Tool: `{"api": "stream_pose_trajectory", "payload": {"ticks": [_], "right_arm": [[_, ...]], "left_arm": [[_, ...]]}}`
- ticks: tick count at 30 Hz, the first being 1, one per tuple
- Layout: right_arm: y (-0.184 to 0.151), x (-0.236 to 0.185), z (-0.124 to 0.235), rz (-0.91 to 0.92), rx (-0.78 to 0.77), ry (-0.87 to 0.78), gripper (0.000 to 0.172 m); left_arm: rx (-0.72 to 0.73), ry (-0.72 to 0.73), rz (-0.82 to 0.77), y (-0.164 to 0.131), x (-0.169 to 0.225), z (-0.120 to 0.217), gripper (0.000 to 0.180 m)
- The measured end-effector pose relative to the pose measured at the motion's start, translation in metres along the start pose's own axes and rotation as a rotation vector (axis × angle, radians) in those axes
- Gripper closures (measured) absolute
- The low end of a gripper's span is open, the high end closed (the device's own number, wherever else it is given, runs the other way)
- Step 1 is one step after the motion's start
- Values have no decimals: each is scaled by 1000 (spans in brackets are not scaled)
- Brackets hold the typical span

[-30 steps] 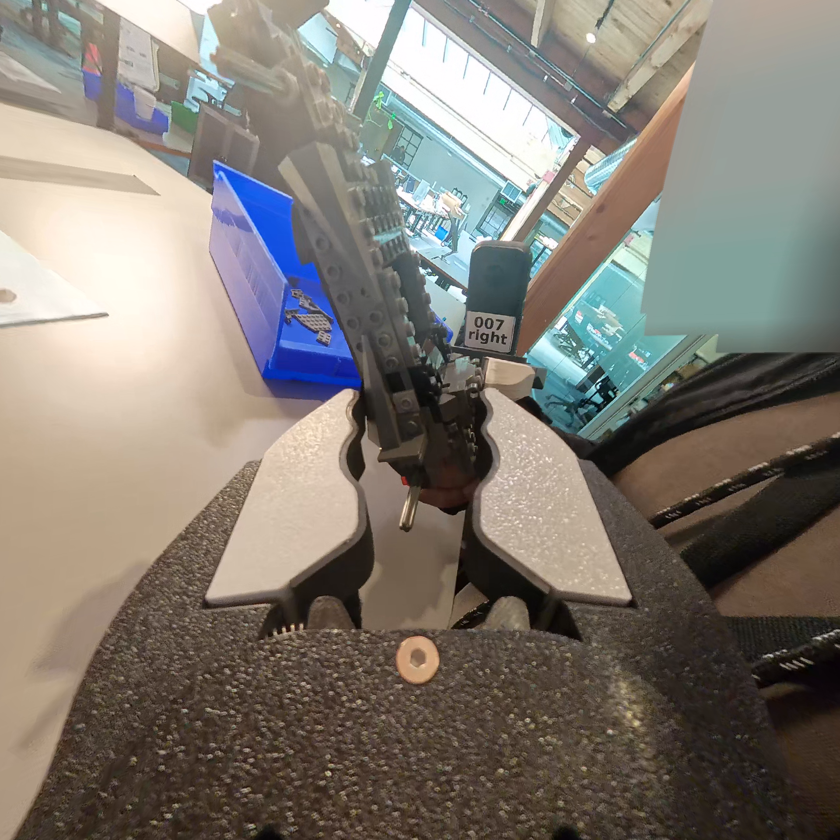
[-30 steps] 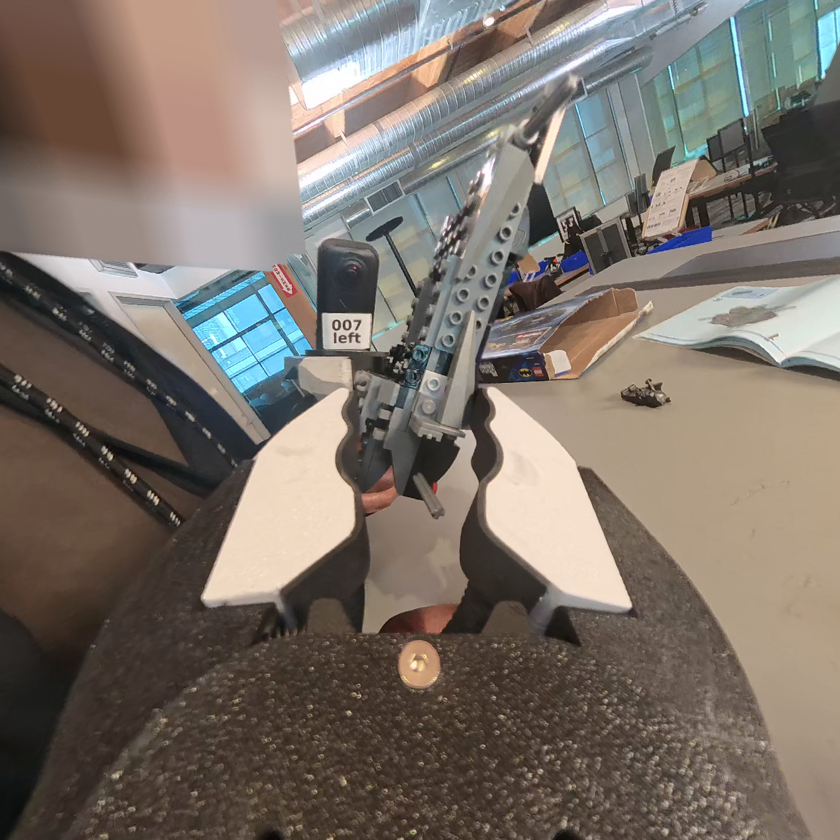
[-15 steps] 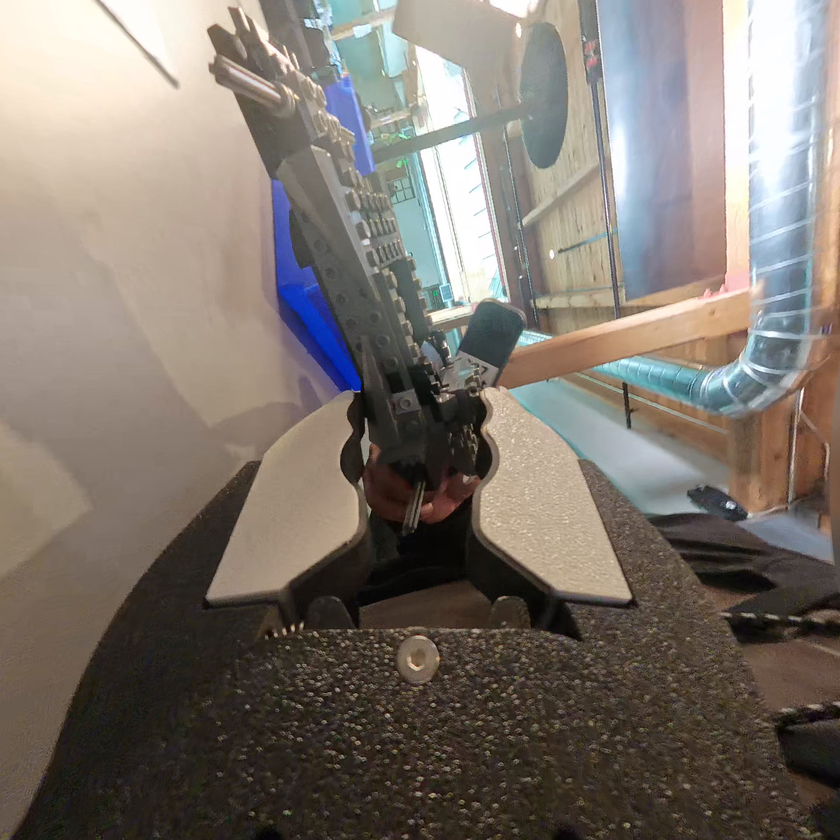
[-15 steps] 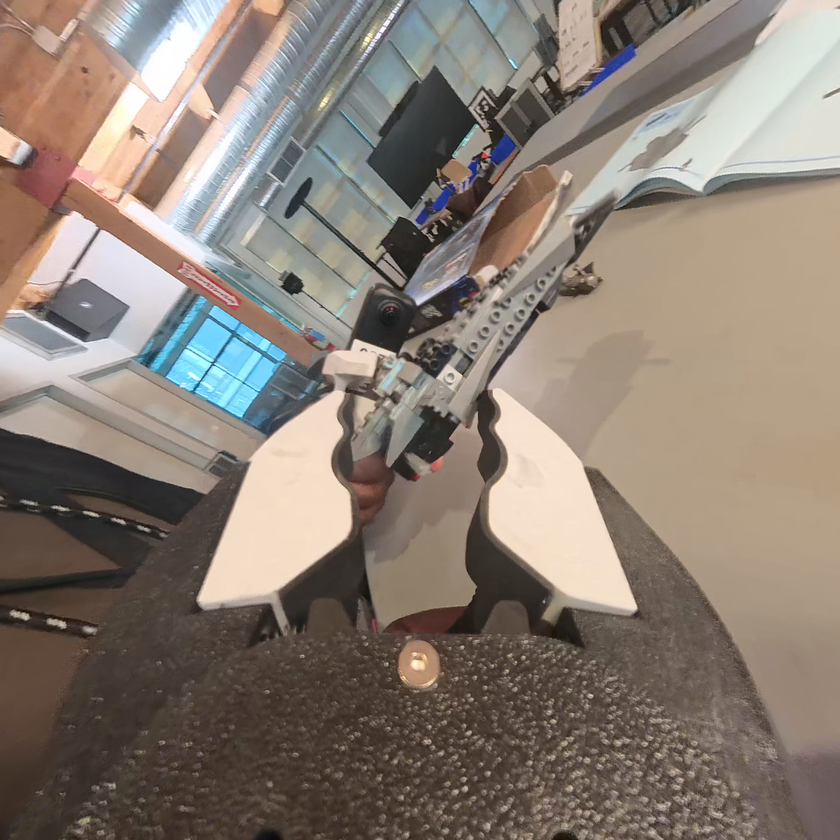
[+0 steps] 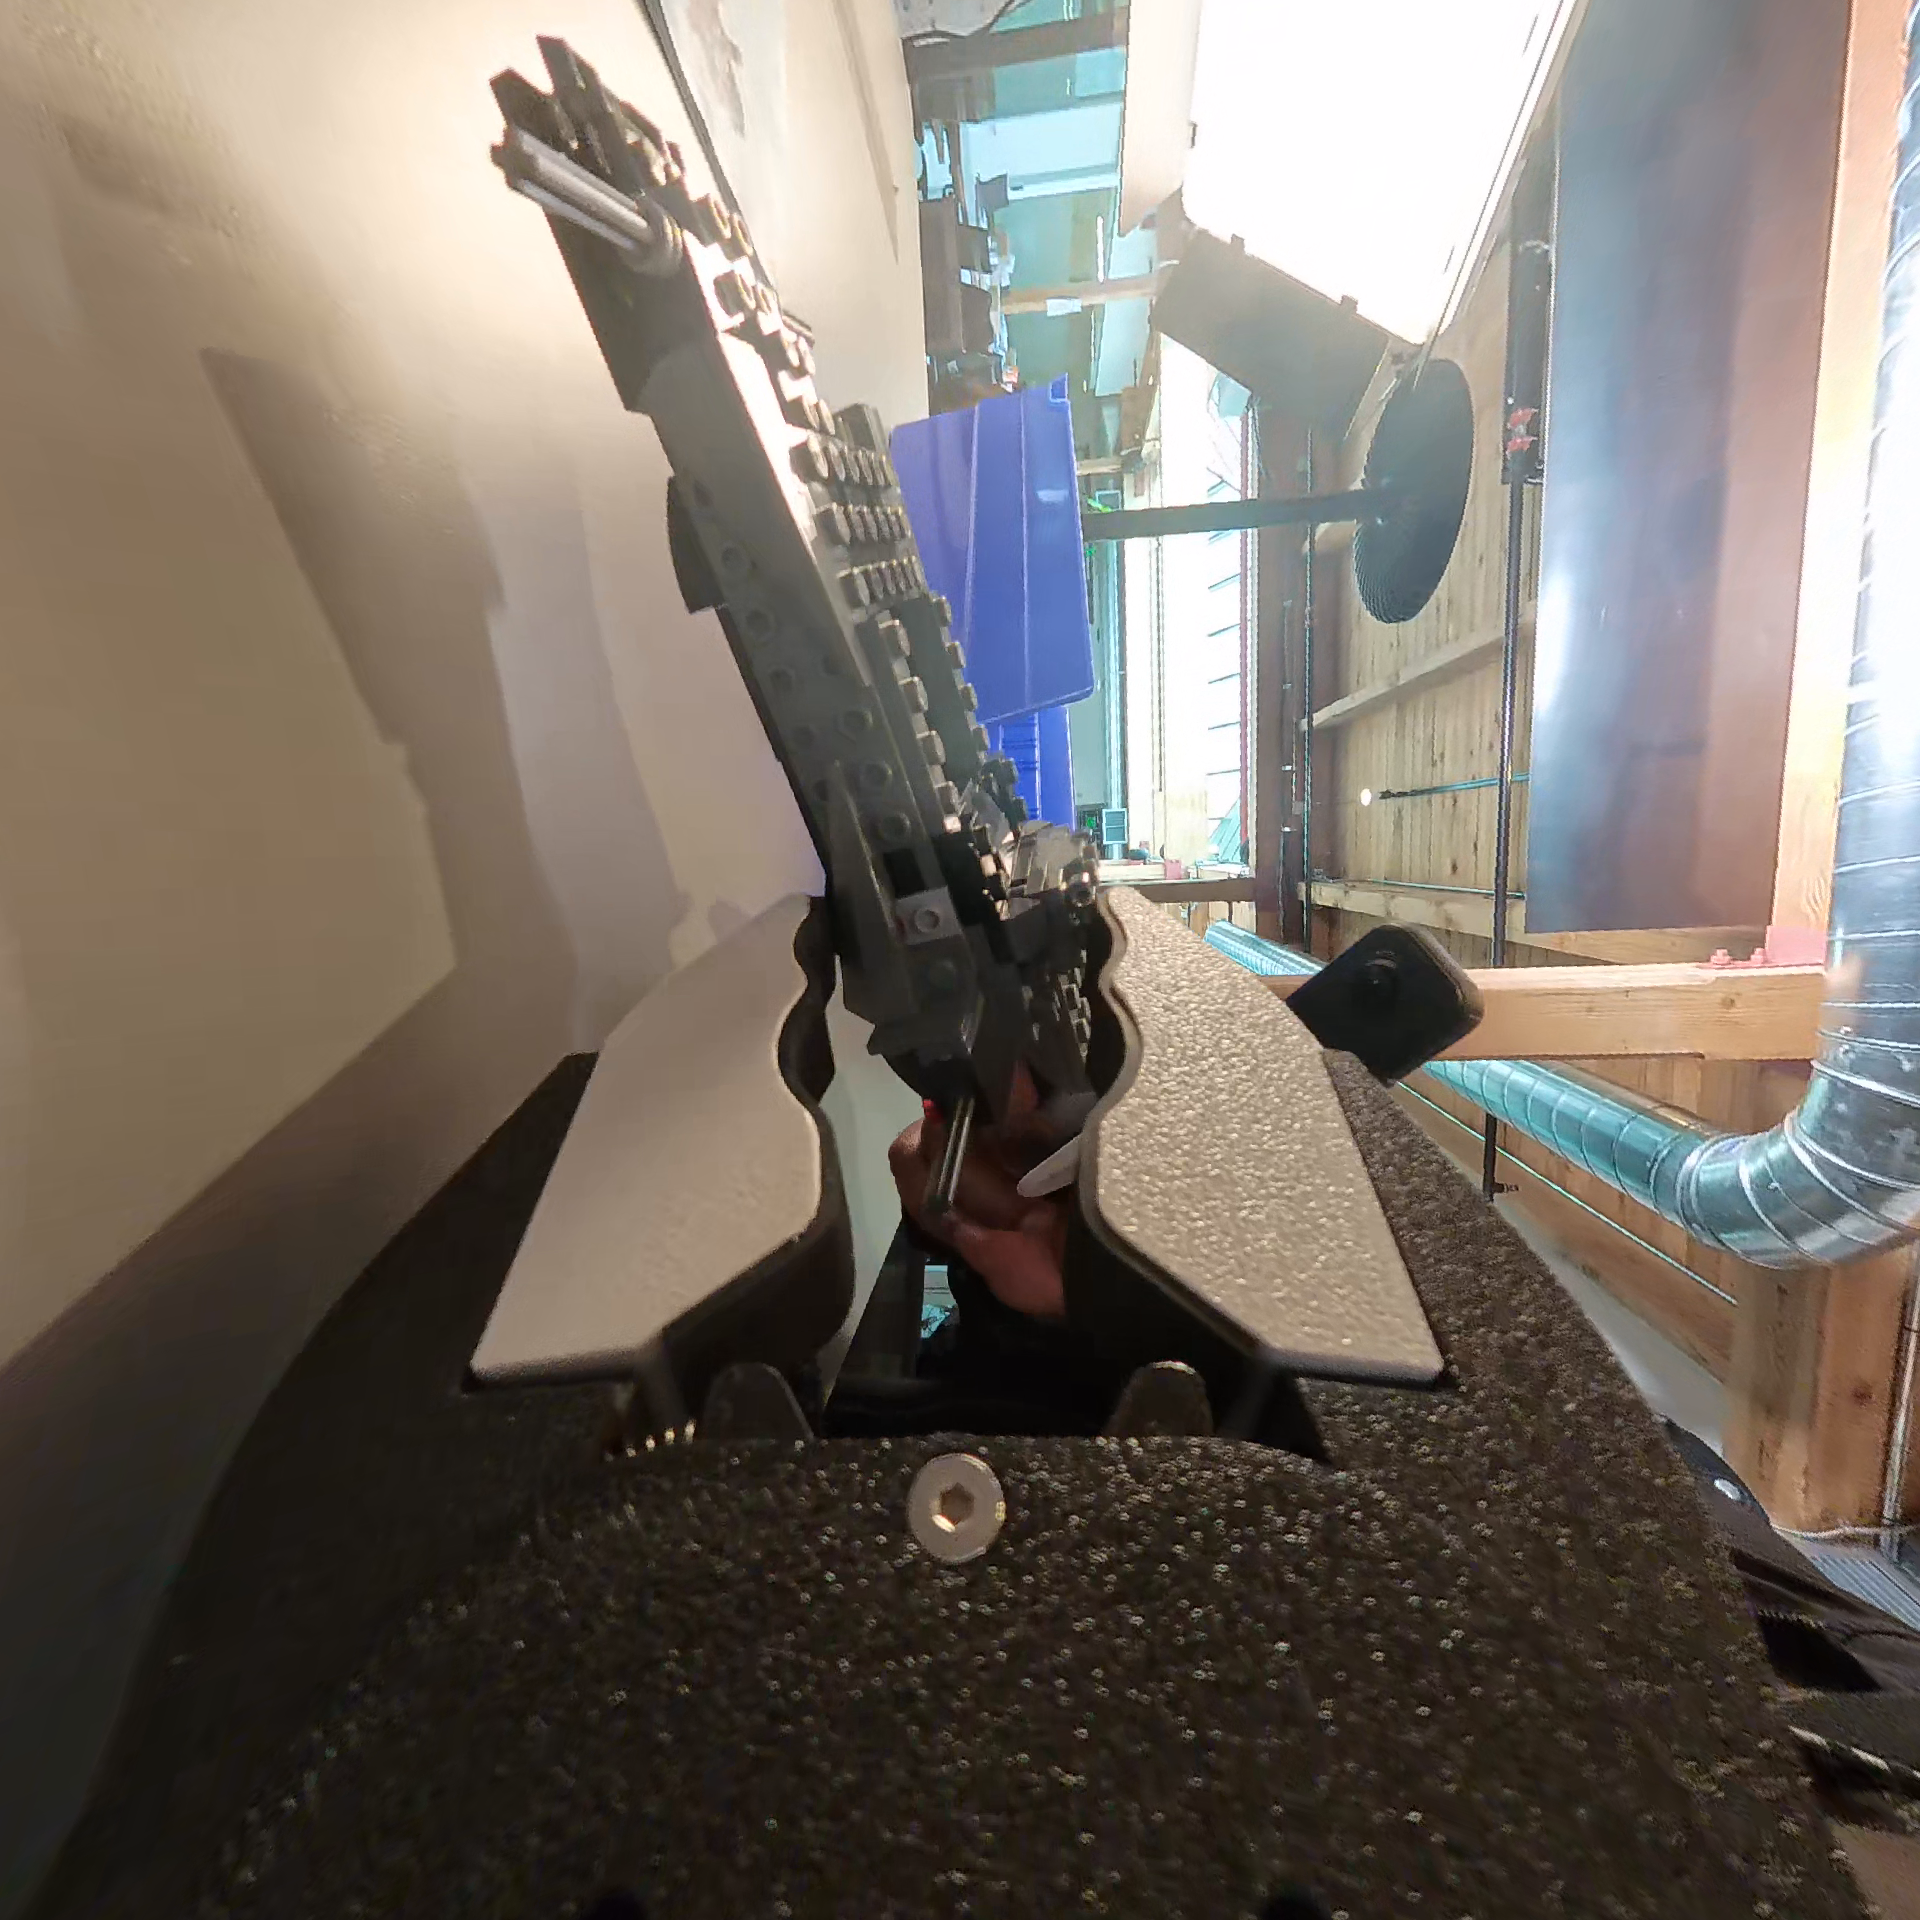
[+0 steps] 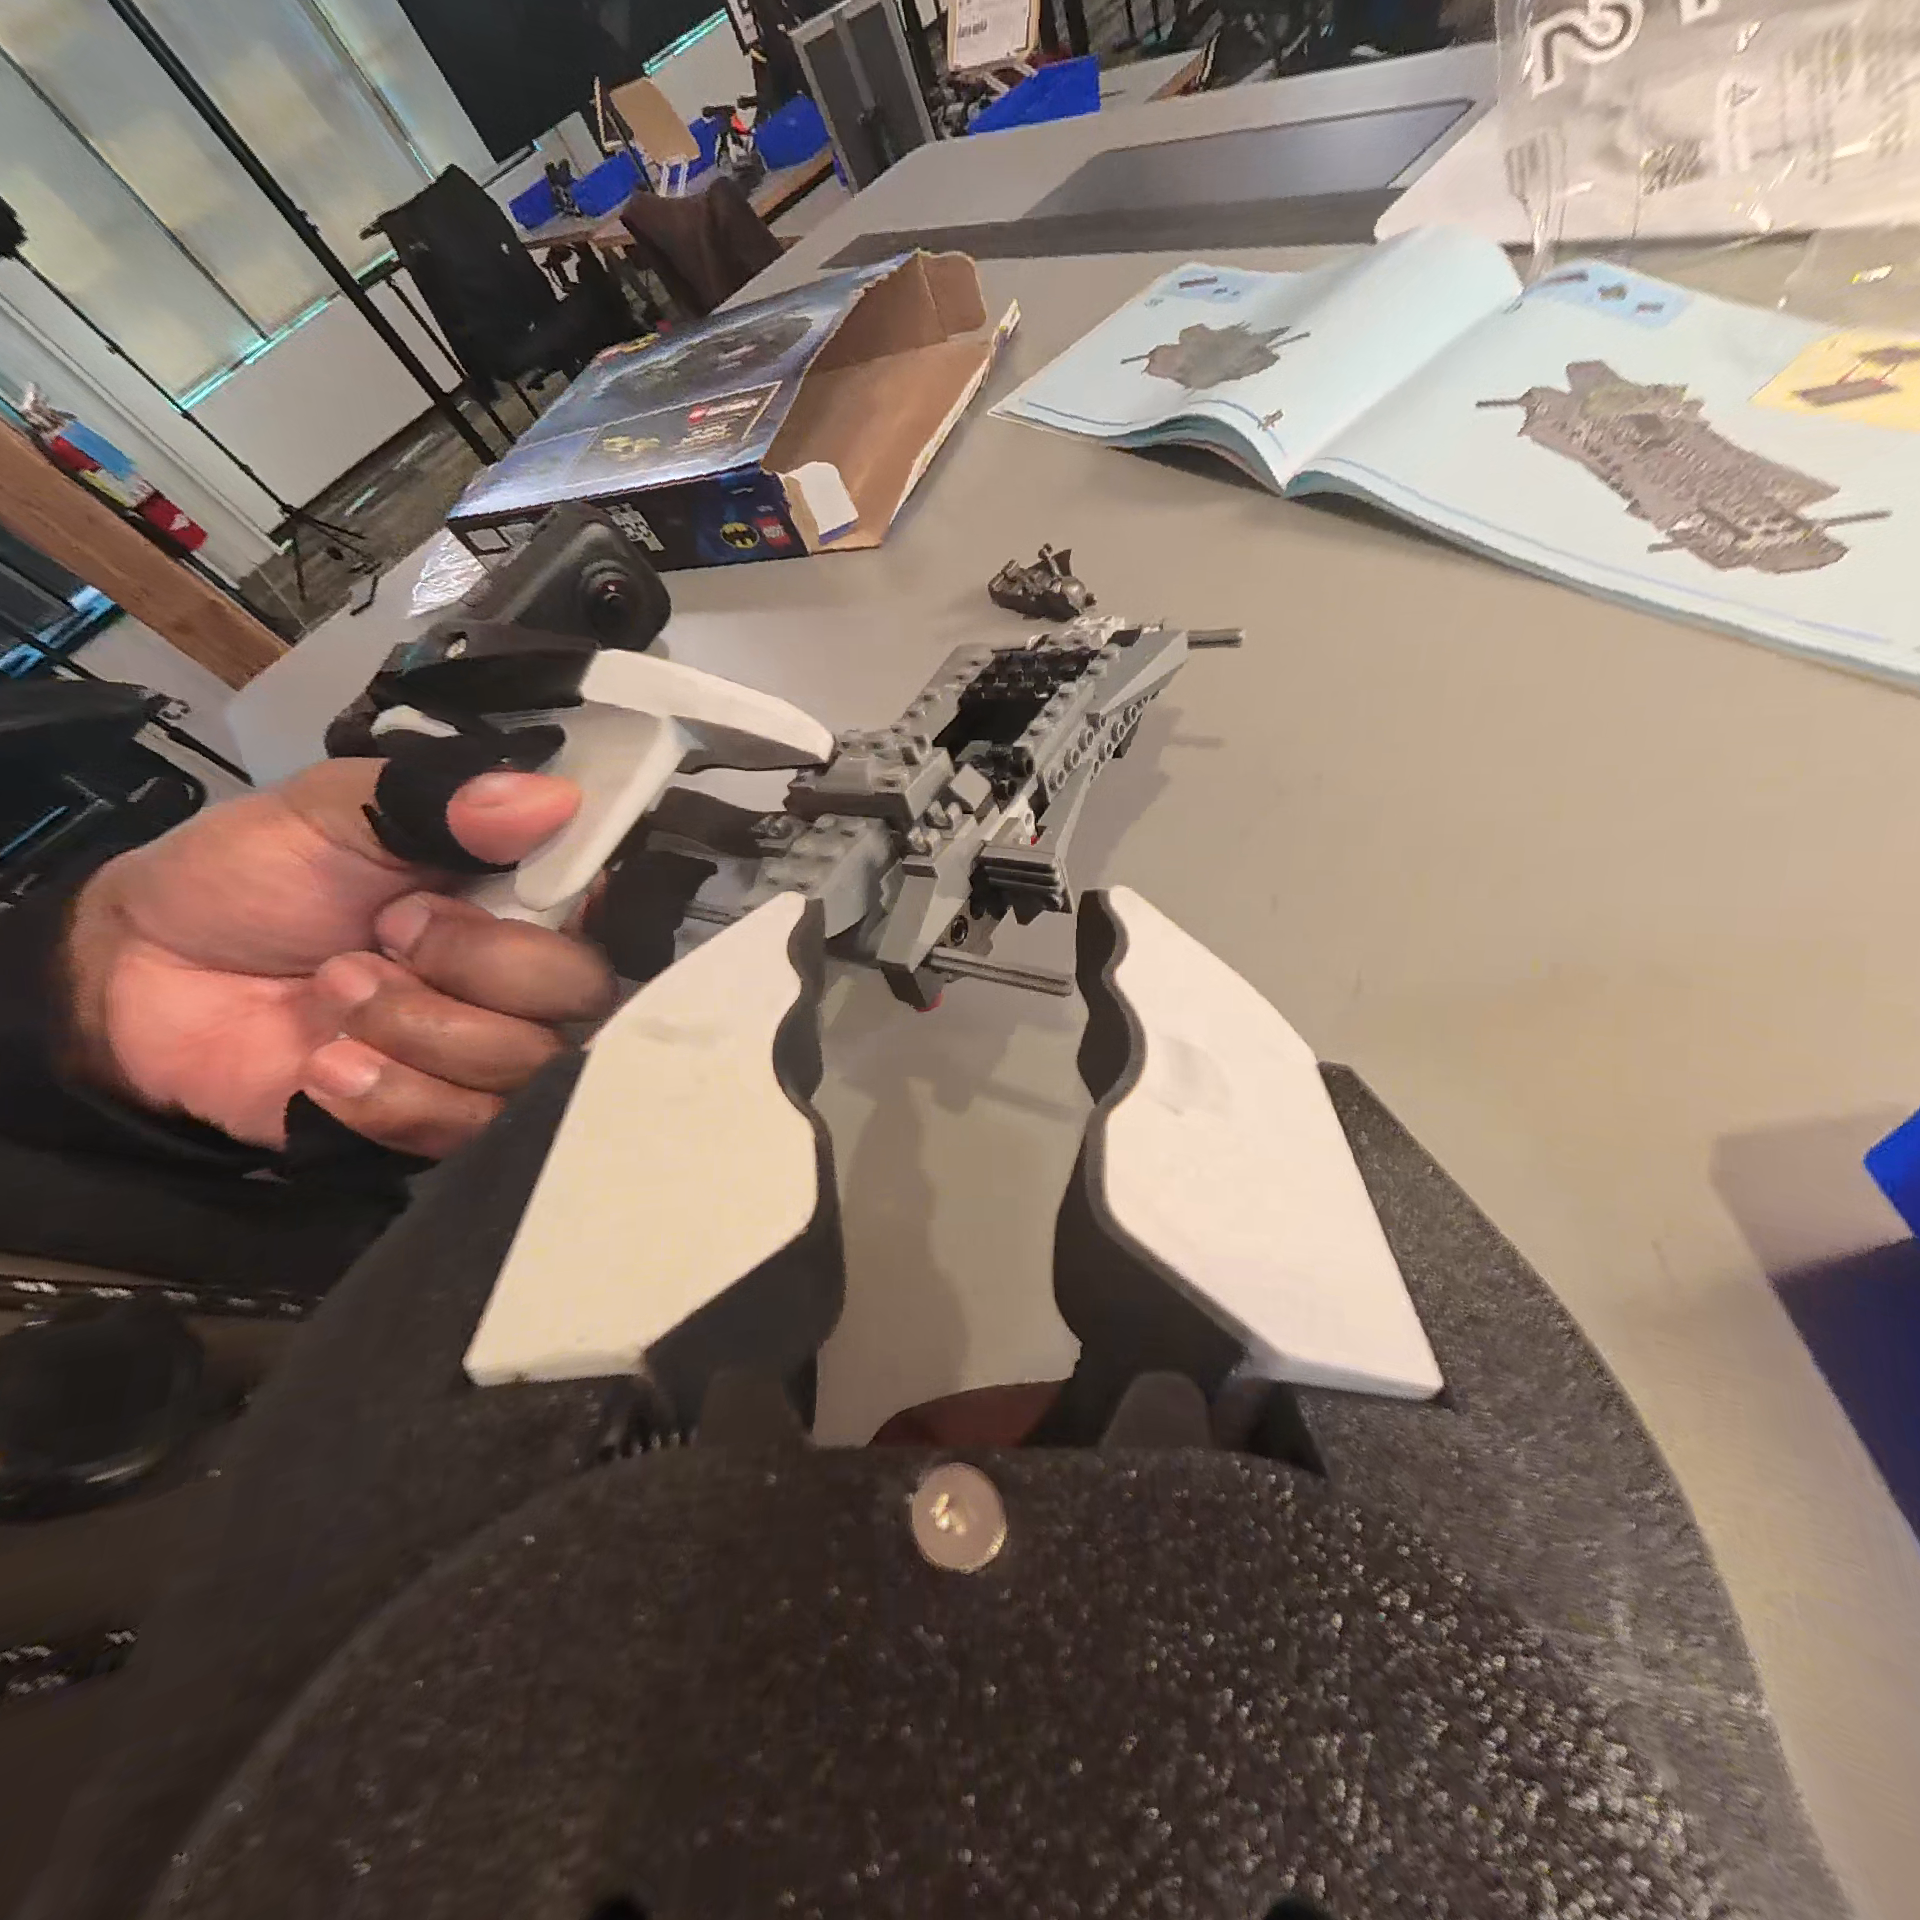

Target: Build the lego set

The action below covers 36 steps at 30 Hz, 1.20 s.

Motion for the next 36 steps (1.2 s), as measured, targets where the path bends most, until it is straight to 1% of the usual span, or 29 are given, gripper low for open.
{"api": "stream_pose_trajectory", "payload": {"ticks": [4,8,14,16,18,21,23,25,26,28,30,32,34,36], "right_arm": [[2,-4,2,34,26,10,123],[0,-5,3,36,19,-5,123],[2,-10,5,55,53,-23,123],[1,-12,4,76,51,-36,123],[-2,-12,2,95,35,-49,123],[-9,-13,1,114,8,-72,123],[-12,-13,2,121,-3,-86,123],[-14,-13,3,122,-7,-100,123],[-14,-12,3,124,-6,-106,123],[-14,-11,4,131,-4,-119,123],[-13,-9,5,141,0,-127,123],[-11,-5,6,159,7,-135,123],[-9,-1,5,198,27,-139,123],[-7,7,1,251,40,-144,123]], "left_arm": [[20,7,9,1,0,2,134],[24,1,17,1,0,2,134],[56,-40,93,6,2,5,134],[72,-25,70,10,1,6,133],[84,28,-7,14,-2,6,133],[65,176,-197,17,-11,6,134],[12,202,-297,15,-10,5,130],[-50,247,-403,12,-6,4,112],[-66,283,-478,11,-3,4,99],[-100,326,-616,8,4,8,91],[-150,343,-718,5,11,14,89],[-125,348,-843,7,20,25,87],[-40,270,-1007,14,34,35,87],[49,157,-1164,26,47,41,86]]}}
Point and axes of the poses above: each gripper's, where its closed fingertips meet, z back along the fingers, y out of its top, x = y × z across the jaws, the point moved 8 cm from there along z, back along the fingers, and after that the axes turned 14 degrees about x, right-handed, at the moved point
